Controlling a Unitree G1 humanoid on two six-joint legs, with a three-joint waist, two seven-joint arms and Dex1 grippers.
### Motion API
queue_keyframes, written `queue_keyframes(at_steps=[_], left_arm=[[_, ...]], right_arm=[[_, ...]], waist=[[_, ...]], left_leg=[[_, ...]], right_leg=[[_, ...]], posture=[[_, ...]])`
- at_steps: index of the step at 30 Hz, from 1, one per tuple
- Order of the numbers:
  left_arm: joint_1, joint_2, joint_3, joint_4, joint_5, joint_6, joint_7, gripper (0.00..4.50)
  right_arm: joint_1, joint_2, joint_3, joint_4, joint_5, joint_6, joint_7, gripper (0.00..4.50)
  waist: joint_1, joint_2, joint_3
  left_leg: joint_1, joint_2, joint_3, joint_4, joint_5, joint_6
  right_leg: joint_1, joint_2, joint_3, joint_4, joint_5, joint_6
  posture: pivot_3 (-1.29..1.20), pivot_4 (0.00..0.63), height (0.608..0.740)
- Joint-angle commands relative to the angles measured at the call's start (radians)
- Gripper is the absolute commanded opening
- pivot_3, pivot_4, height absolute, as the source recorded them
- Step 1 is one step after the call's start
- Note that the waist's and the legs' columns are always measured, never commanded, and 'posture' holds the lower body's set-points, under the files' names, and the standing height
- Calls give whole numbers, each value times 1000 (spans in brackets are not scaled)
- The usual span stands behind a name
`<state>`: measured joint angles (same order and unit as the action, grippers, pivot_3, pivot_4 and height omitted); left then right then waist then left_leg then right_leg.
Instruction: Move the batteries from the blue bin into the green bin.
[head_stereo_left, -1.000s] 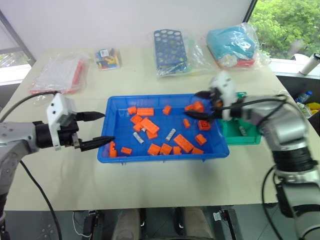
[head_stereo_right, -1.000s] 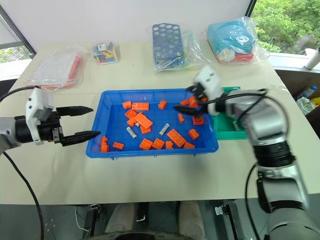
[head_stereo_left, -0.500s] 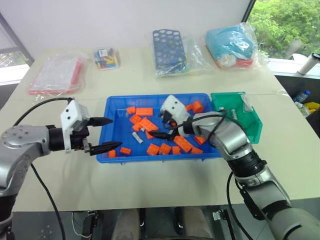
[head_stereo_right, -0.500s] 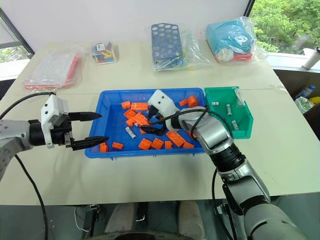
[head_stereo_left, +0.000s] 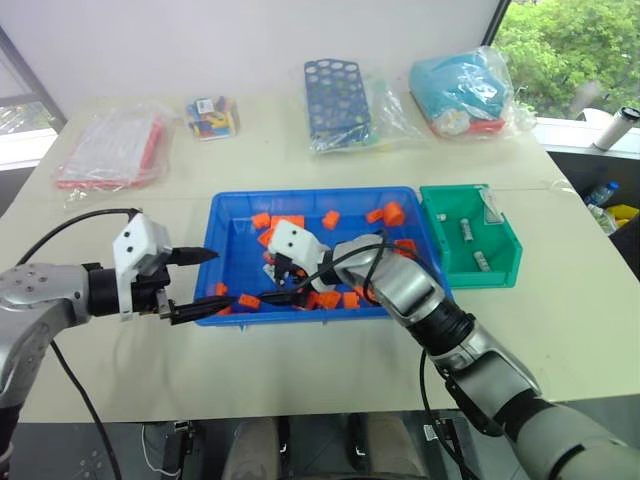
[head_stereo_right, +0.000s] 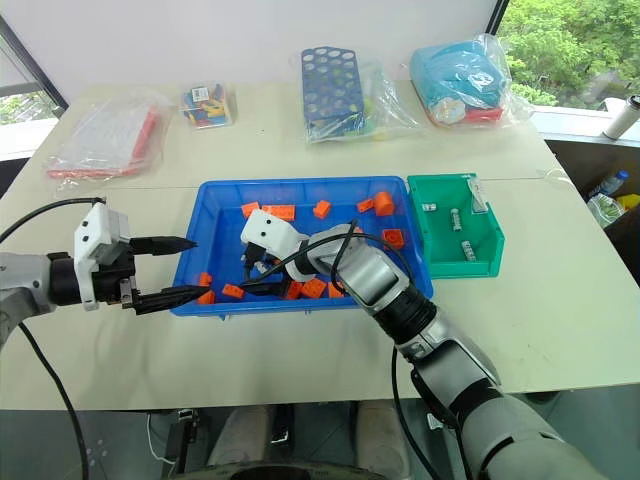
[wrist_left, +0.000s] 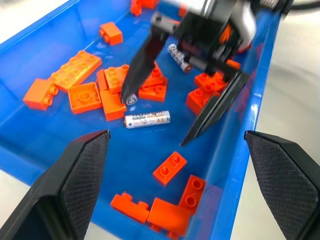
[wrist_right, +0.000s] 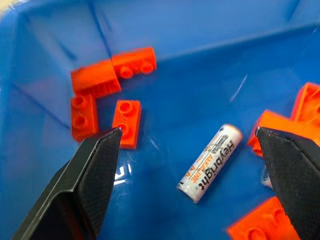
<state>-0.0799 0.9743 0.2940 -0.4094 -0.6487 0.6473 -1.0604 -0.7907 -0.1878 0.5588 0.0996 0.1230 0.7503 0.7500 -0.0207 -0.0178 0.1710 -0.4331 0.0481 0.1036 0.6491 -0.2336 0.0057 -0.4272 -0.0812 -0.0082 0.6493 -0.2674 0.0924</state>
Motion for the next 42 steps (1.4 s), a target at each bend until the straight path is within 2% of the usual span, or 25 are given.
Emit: queue_keyframes(at_steps=[1, 7, 8, 11, 17, 18, 27, 30, 33, 42], left_arm=[[3, 12, 40, -30, -21, 4, 5, 4500], [-10, 14, 37, -28, -25, 4, 9, 4500], [-16, 15, 35, -23, -25, 3, 9, 4500], [-34, 18, 31, -8, -25, -1, 7, 4500], [-72, 12, 12, 21, -17, -10, 4, 4500], [-78, 10, 7, 24, -16, -11, 4, 4500], [-112, -2, -28, 50, -2, -31, -3, 4500], [-112, -6, -31, 50, -1, -34, -4, 4500], [-110, -9, -33, 46, -1, -34, -6, 4500], [-104, -11, -36, 43, 5, -44, -9, 4500]], right_arm=[[-12, 31, -22, 30, -20, -10, -23, 4395], [-4, 52, -35, 82, -33, -9, -30, 4395], [1, 53, -34, 83, -37, -12, -30, 4169], [17, 55, -30, 72, -41, -10, -27, 3215], [35, 53, -27, 46, -48, -6, -17, 113], [36, 52, -28, 46, -51, -7, -17, 49], [31, 44, -54, 41, -58, -6, -28, 49], [29, 46, -55, 33, -63, -2, -37, 870], [32, 44, -46, 18, -67, 4, -35, 2185], [33, 60, -69, -34, -52, 48, -37, 2185]], waist=[[0, 0, 0], [1, 0, 0], [1, 0, 0], [0, -1, 0], [0, -1, -1], [0, -1, -1], [0, -1, -1], [0, -1, -1], [0, -1, -1], [0, -1, -1]], left_leg=[[0, 0, 0, 0, 0, 0], [0, 0, 0, 0, 0, 0], [0, 0, 0, 0, 0, 0], [0, 0, 0, 0, 0, 0], [0, 0, 0, 0, 0, 0], [0, 0, 0, -1, 0, 0], [1, 0, 0, -1, 0, 0], [1, 0, 0, 0, 0, 0], [1, 0, 0, 0, 0, 0], [1, 0, 0, -1, 0, 0]], right_leg=[[0, 0, 0, 0, 0, 0], [0, 0, 0, 0, 0, 0], [0, 0, 0, 0, 0, 0], [0, 0, 0, 0, 0, 0], [0, 0, 0, 0, 0, 0], [0, 0, 0, 0, 0, 0], [0, 0, 0, 0, 0, 0], [0, 0, 0, 0, 0, 0], [0, 0, 0, 0, 0, 0], [0, 0, 0, 0, 0, 0]], posture=[[0, 150, 737], [0, 150, 737], [0, 150, 737], [0, 150, 737], [0, 150, 737], [0, 150, 737], [0, 150, 737], [0, 150, 737], [0, 150, 737], [0, 150, 737]])
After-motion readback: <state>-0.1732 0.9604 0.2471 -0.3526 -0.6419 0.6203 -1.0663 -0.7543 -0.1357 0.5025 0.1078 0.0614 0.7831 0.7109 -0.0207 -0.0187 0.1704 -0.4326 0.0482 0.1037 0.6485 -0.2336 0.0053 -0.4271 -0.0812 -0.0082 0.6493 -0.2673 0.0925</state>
